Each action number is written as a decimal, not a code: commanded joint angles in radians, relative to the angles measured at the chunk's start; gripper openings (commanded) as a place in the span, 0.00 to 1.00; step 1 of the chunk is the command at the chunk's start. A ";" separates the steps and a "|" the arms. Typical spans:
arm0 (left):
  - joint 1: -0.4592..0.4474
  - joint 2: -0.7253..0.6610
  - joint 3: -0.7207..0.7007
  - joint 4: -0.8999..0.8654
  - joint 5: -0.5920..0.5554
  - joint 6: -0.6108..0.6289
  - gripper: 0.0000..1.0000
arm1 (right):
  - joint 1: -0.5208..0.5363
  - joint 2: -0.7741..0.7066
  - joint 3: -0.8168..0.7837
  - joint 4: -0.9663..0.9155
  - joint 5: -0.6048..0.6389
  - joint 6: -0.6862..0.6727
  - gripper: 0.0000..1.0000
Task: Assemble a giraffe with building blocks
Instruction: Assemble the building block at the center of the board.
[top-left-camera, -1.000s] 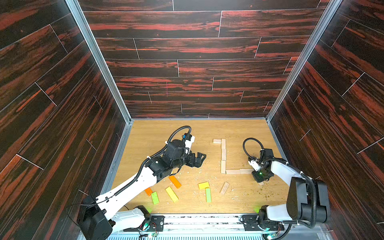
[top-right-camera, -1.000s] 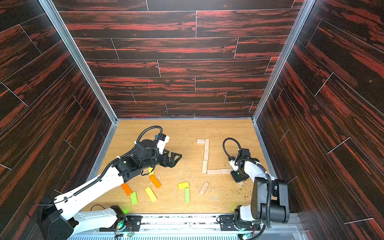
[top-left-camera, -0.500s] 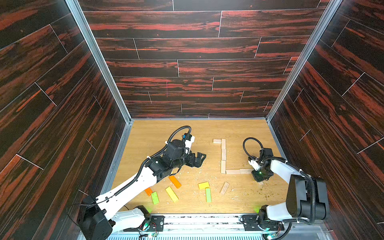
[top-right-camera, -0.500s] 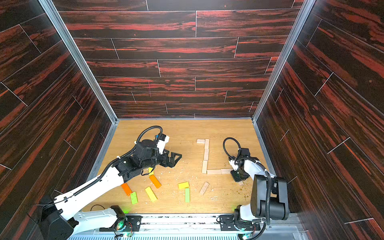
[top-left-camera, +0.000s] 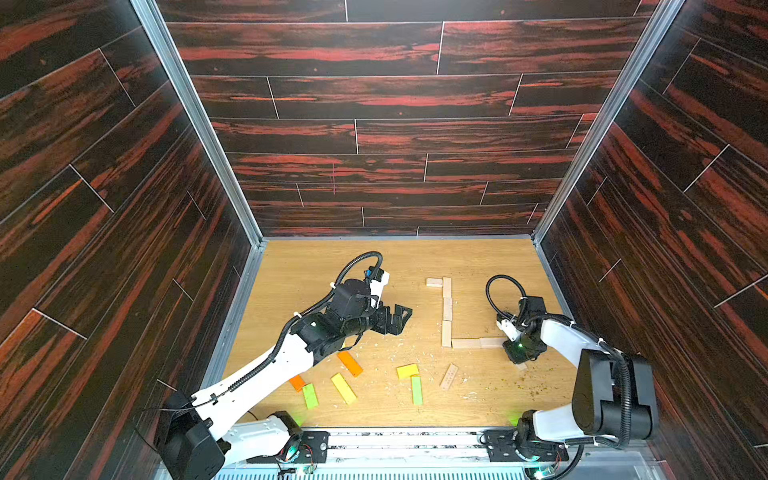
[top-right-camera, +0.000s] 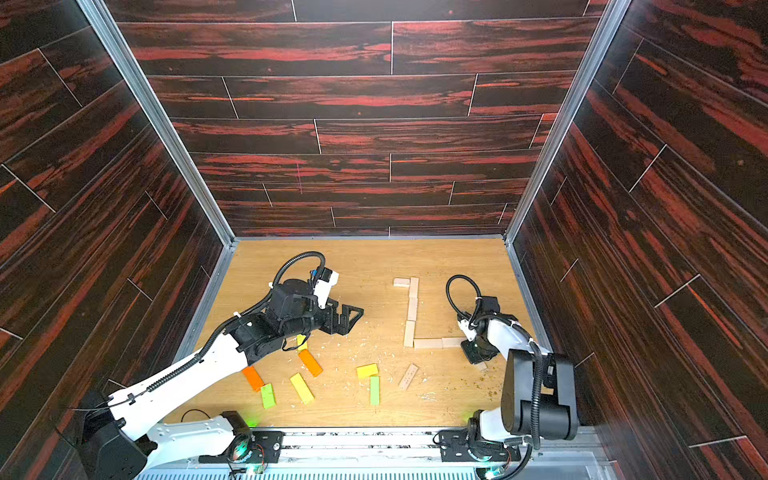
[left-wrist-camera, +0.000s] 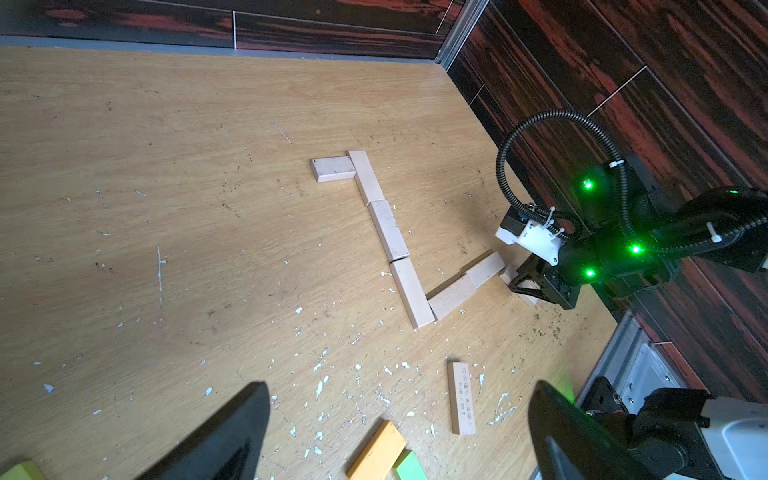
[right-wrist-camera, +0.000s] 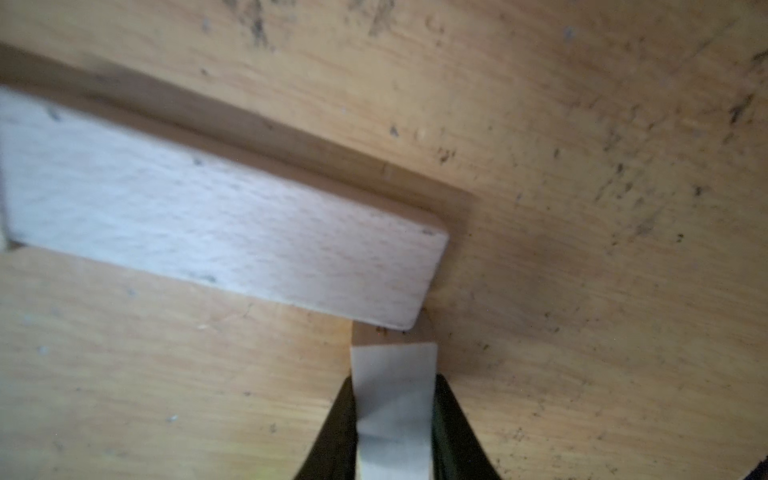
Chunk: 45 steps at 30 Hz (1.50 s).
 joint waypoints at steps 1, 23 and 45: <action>-0.001 -0.020 -0.011 -0.005 -0.006 0.017 1.00 | 0.009 0.027 0.009 0.009 -0.017 0.008 0.27; -0.001 -0.020 -0.011 -0.008 -0.011 0.021 1.00 | 0.010 -0.005 0.030 -0.027 -0.022 0.008 0.48; -0.004 0.049 0.064 -0.093 0.047 0.010 1.00 | 0.124 -0.294 0.576 -0.415 0.002 0.301 0.79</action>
